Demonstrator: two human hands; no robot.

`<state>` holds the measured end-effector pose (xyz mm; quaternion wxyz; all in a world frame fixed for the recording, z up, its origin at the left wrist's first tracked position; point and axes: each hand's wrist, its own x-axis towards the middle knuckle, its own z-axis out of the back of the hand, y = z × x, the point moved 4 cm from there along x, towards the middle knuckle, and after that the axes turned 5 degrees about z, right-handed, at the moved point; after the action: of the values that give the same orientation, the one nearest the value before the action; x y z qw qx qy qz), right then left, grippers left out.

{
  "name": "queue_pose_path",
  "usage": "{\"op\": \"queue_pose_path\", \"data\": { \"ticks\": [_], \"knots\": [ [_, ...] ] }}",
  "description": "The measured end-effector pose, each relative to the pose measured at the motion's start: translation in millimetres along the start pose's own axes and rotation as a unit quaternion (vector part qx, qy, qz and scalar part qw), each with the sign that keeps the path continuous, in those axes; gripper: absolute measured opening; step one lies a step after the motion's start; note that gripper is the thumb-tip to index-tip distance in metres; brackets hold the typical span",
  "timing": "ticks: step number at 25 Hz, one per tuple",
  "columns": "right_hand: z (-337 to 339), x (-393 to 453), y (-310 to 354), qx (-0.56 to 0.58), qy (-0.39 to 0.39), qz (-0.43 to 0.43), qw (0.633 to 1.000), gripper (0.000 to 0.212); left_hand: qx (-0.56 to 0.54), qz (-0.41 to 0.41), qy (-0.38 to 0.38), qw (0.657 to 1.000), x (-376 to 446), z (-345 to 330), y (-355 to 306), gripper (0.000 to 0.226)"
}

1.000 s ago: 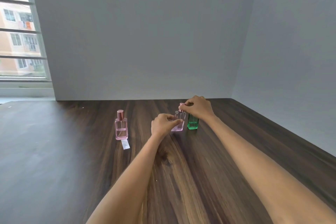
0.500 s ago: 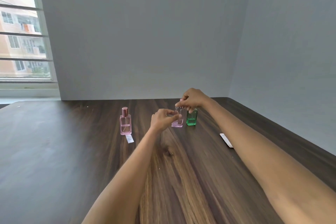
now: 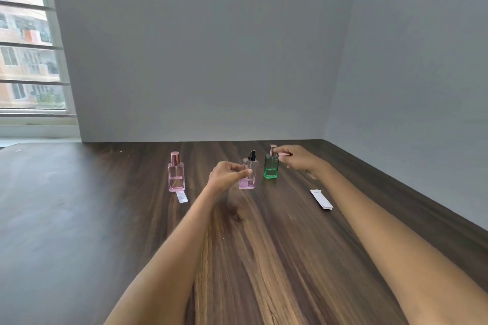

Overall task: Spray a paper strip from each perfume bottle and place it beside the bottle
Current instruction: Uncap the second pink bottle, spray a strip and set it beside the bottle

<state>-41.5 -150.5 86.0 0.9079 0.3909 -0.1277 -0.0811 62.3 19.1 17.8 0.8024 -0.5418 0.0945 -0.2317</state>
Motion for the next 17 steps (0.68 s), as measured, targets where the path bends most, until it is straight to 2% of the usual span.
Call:
{"op": "queue_pose_path", "data": {
  "ticks": [3, 5, 7, 10, 17],
  "knots": [
    [-16, -10, -37, 0.022, -0.055, -0.051, 0.997, 0.022, -0.006, -0.004, 0.008, 1.0, -2, -6, -4, 0.033],
    [-24, -17, -48, 0.002, -0.066, -0.062, 0.996, 0.013, -0.014, -0.003, 0.008, 1.0, -4, -9, -5, 0.033],
    [-29, -22, -52, -0.047, -0.071, -0.048, 0.995, 0.019, -0.019, -0.005, 0.002, 1.0, -5, -12, -4, 0.033],
    [-33, -27, -53, -0.054, -0.098, -0.022, 0.994, 0.024, -0.024, 0.001, -0.001, 1.0, -7, -13, -3, 0.033],
    [-35, -38, -65, -0.114, -0.117, -0.032, 0.986, 0.033, -0.021, 0.012, -0.006, 1.0, -10, -13, 1, 0.03]
  ]
}}
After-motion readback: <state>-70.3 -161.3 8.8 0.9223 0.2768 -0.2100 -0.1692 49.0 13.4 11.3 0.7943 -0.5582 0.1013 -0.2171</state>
